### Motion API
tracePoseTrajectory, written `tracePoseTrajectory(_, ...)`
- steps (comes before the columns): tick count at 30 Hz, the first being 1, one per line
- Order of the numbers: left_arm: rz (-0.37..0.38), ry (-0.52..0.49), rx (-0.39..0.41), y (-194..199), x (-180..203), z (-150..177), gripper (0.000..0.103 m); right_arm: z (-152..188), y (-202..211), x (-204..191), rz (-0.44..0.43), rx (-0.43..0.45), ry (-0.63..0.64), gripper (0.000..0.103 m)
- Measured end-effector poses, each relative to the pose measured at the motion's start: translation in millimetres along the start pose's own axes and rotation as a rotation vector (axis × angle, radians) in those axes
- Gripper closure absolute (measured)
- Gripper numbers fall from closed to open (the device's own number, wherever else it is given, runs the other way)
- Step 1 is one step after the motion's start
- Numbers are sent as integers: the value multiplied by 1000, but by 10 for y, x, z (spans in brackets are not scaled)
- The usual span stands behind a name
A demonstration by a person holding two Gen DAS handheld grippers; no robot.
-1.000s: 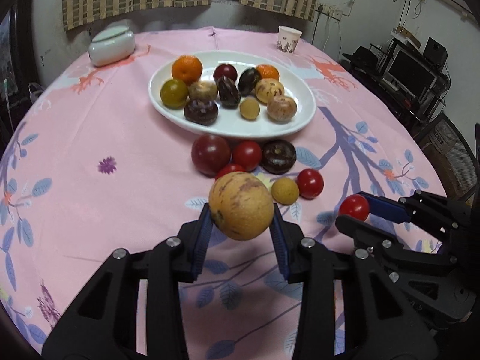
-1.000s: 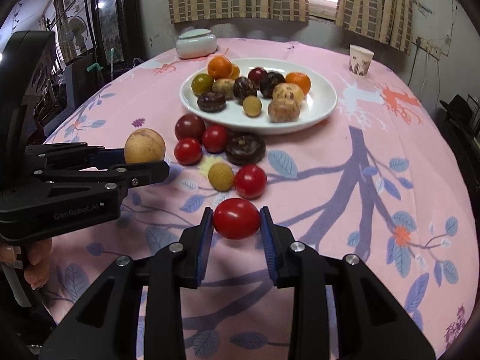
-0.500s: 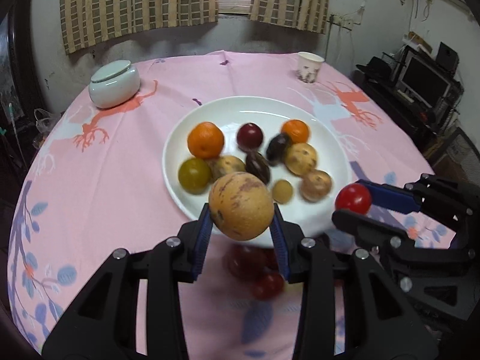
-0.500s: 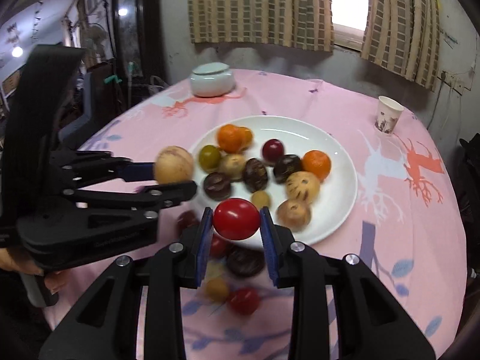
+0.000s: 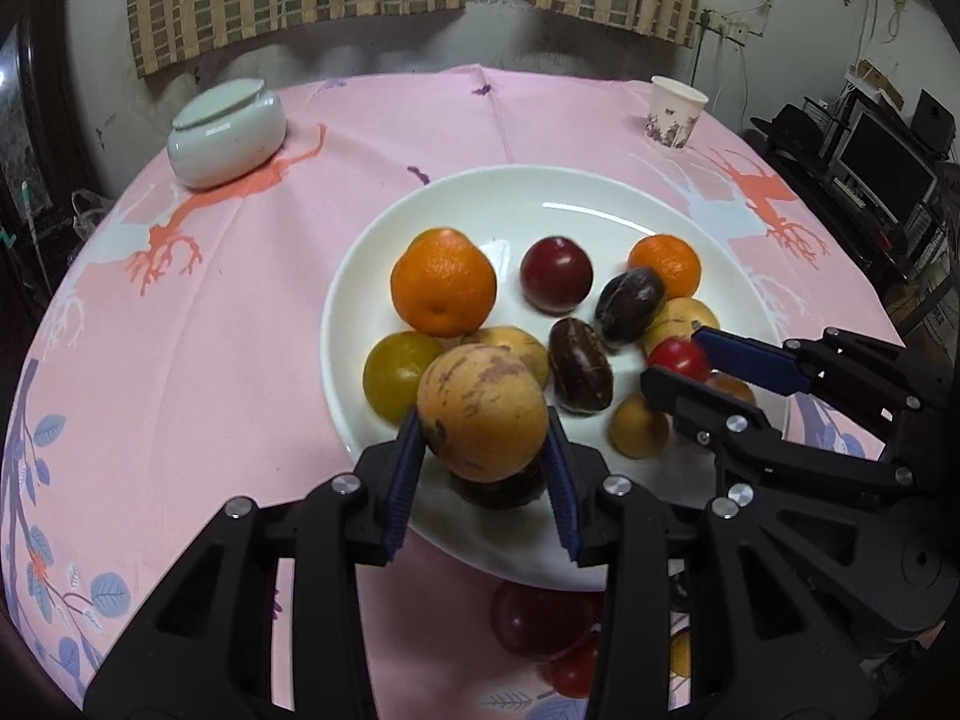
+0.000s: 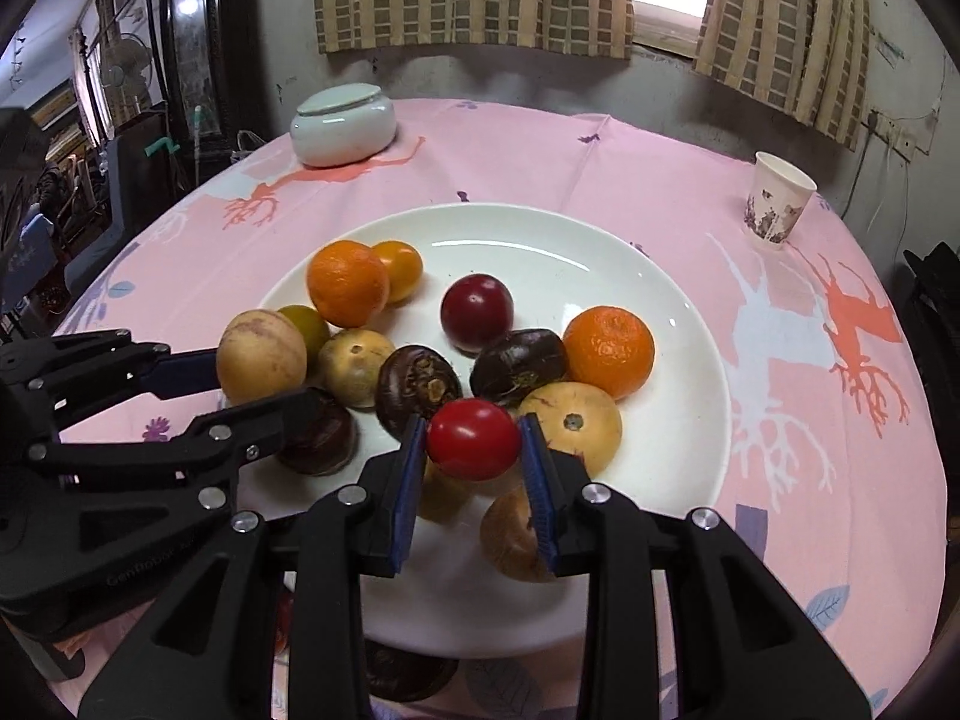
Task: Organize fruits
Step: 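Carry both fruits over the white plate and open both tools, then move both open tools back to the fruit pile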
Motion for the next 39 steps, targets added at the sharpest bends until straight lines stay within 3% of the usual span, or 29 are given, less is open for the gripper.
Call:
tracePoseTrajectory(2,0,9,-12,-21,-11,28,62,21,10,0,7,-4,1,68)
tracePoseTrajectory(4,-31,0,22,50,-25,23,57,41,57,33,35,8,-1,54)
tracePoseTrajectory(6,-43,-7,40,139,-30,22,48,64,141,95,54,24,-10,48)
tracePoseTrajectory(8,-28,7,54,238,-36,29,39,104,241,115,7,32,-35,48)
tracePoseTrajectory(15,12,-35,129,706,150,199,37,381,676,54,-53,70,-51,45)
tracePoseTrajectory(20,24,-107,170,980,415,446,34,630,870,13,-26,85,-63,45)
tracePoseTrajectory(23,28,-126,180,1073,490,596,26,810,944,-10,-10,81,-65,44)
tracePoseTrajectory(26,23,-137,195,1145,502,743,25,980,1025,-40,5,96,-62,39)
tracePoseTrajectory(39,12,-99,133,874,298,1270,20,1532,995,-104,15,72,-73,39)
Point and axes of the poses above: each gripper's, at about its wrist camera, not at the fingertips, and y roughly against the way its jaws point, x to its right, z to its underside, the point moved 10 cm from there along -y, roughly the way its jaws point, and after that the axes turned 5 degrees about -x, right-handed, at the moved point
